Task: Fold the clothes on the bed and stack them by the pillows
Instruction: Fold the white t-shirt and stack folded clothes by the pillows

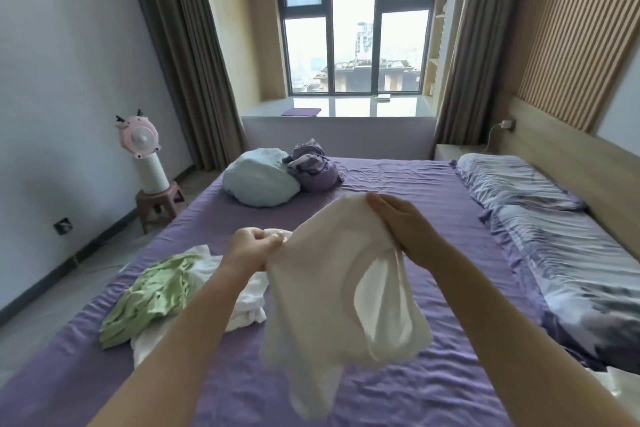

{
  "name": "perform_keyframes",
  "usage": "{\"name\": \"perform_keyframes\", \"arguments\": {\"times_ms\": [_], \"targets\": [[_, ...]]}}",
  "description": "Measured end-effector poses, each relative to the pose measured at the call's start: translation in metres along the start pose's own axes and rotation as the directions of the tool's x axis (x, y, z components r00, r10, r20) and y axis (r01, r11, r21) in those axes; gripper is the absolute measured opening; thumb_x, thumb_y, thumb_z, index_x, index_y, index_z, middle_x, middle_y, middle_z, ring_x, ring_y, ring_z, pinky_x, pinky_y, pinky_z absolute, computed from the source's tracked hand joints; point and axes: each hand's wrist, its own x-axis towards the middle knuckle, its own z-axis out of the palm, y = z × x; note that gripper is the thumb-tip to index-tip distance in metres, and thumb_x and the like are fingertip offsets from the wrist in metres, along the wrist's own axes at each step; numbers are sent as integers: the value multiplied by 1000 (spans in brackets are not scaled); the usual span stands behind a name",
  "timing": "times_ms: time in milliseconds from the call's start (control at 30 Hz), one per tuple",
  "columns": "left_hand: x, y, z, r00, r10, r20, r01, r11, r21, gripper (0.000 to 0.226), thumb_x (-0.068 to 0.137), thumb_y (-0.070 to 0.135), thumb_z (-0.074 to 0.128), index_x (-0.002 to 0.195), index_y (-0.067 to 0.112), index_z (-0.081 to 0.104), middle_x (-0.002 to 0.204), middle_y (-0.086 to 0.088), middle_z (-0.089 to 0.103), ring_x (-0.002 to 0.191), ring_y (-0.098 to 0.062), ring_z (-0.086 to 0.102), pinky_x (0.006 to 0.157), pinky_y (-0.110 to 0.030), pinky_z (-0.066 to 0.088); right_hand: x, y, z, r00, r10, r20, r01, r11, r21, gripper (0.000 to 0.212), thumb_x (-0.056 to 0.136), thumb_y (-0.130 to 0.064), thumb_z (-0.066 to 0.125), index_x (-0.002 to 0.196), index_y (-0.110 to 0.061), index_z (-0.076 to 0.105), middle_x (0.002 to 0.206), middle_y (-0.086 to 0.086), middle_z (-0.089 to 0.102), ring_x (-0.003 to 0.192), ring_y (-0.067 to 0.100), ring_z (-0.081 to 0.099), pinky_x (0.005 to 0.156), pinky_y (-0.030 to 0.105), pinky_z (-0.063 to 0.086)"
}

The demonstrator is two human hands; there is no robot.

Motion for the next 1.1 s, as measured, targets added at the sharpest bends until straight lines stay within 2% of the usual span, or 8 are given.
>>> {"name": "perform_keyframes", "arguments": {"times_ms": [100, 233, 367, 467, 667, 800, 933, 1100], "targets": [[-6, -10, 1, 969, 248, 3, -244, 951, 187, 30, 83, 17, 72, 110, 8, 63, 106, -5, 64, 95, -17, 60, 86, -31, 49, 8, -3, 17, 993, 0, 115, 5, 999, -39, 24, 96, -27, 51, 83, -19, 69, 70, -8, 67, 64, 5, 60, 59, 18, 50], [-9, 3, 12, 833, 485, 264, -493, 869, -42, 74, 76, 20, 78, 140, 23, 42, 137, 15, 46, 127, 4, 39, 98, -6, 27, 14, -2, 34, 969, 28, 244, -7, 997, -83, 23, 96, -28, 50, 86, -19, 69, 72, -8, 68, 66, 5, 61, 63, 18, 51], [1, 22, 34, 775, 532, 341, -542, 837, -72, 62, 76, 13, 78, 129, 22, 48, 98, -1, 61, 92, -9, 57, 84, -16, 42, 14, -1, 30, 950, 78, 302, -56, 995, -82, 21, 95, -28, 52, 85, -18, 68, 72, -3, 66, 65, 10, 60, 59, 21, 52], [7, 29, 43, 786, 517, 339, -545, 838, -15, 41, 79, 11, 75, 111, 21, 53, 74, -3, 47, 65, -12, 45, 63, -22, 40, 11, 2, 14, 970, 82, 228, -48, 987, -153, 17, 92, -25, 58, 81, -13, 63, 57, -10, 55, 50, 3, 48, 45, 15, 40], [19, 60, 38, 701, 635, 325, -687, 724, 67, 16, 78, 5, 73, 79, 18, 65, 86, -12, 54, 76, -17, 51, 72, -17, 38, -11, 26, -38, 985, 114, 133, -78, 966, -245, 24, 75, -27, 76, 93, -13, 67, 78, 0, 70, 72, 11, 61, 66, 22, 47], [29, 75, 22, 610, 640, 467, -782, 581, 224, 11, 75, 14, 79, 83, 20, 72, 92, -9, 52, 82, -17, 54, 81, -23, 42, -26, 53, -55, 991, 125, 50, -103, 942, -321, 23, 77, -32, 75, 83, -11, 67, 68, -1, 56, 65, 12, 48, 60, 29, 35], [32, 69, 19, 602, 570, 559, -798, 447, 404, 23, 70, 36, 81, 92, 36, 74, 93, 6, 48, 79, -10, 53, 76, -23, 42, -21, 60, -53, 995, 78, -56, -92, 936, -339, 8, 82, -28, 72, 82, -20, 70, 68, 1, 57, 64, 11, 49, 63, 32, 37], [41, 58, 9, 650, 577, 495, -755, 567, 330, 15, 70, 38, 82, 84, 36, 75, 74, 7, 46, 65, -6, 50, 66, -20, 41, -9, 42, -38, 992, 55, -117, -83, 963, -257, 7, 78, -30, 74, 81, -31, 68, 67, 2, 66, 58, 12, 56, 55, 23, 45]]}}
